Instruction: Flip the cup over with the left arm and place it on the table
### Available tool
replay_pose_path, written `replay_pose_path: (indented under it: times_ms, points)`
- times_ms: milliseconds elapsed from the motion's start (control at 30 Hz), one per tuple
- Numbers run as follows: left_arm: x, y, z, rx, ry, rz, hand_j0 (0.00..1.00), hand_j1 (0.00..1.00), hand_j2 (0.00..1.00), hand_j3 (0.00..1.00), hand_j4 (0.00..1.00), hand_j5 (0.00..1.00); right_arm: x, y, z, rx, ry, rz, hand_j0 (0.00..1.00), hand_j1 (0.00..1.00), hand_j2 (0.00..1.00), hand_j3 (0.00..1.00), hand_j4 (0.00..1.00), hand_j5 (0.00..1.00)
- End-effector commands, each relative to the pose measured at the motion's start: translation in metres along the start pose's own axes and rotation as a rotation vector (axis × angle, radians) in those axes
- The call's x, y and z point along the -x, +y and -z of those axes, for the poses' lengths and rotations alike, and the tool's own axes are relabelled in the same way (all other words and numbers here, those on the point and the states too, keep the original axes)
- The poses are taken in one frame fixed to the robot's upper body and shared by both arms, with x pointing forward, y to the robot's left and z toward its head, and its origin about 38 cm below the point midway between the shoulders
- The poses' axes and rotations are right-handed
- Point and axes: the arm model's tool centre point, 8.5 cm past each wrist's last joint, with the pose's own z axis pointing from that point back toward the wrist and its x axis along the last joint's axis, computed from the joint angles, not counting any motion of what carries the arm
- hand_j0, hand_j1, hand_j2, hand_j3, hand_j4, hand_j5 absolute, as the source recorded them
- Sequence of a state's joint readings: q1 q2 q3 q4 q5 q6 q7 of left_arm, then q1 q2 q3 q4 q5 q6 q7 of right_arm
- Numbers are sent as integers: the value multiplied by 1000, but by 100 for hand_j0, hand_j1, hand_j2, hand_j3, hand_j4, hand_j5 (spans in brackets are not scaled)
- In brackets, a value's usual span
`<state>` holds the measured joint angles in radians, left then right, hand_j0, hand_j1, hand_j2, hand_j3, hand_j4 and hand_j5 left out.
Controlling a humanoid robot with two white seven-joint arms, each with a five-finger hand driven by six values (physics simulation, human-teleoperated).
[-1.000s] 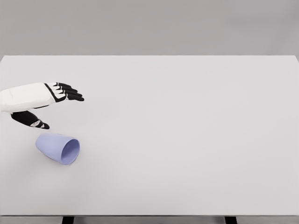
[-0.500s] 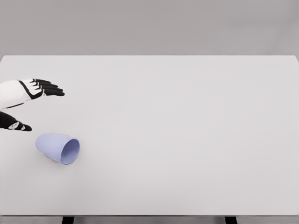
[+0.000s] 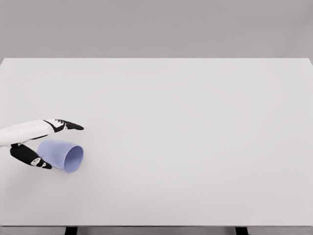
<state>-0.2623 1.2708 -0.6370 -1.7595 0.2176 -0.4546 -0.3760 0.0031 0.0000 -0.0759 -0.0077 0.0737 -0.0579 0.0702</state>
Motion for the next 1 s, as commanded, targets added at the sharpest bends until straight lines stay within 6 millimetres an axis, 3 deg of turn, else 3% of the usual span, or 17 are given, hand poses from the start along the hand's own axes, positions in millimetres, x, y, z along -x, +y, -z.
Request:
replay_pose_path:
  times_ms: [0, 400, 867, 967]
  points:
    - [3, 0, -4, 4, 22, -7, 100, 100, 100, 100, 100, 100, 0, 0, 0, 0, 1, 1, 100, 100, 100, 100, 100, 100]
    - [13, -24, 18, 58, 64, 56, 100, 100, 100, 100, 100, 100, 0, 0, 0, 0, 1, -1, 100, 100, 100, 100, 100, 100]
    - [18, -34, 32, 62, 111, 43, 100, 100, 100, 100, 100, 100, 0, 0, 0, 1, -1, 1, 100, 100, 100, 100, 100, 100]
    - [19, -36, 34, 68, 123, 44, 92, 92, 92, 92, 92, 92, 0, 0, 0, 0, 0, -1, 100, 100, 100, 100, 100, 100]
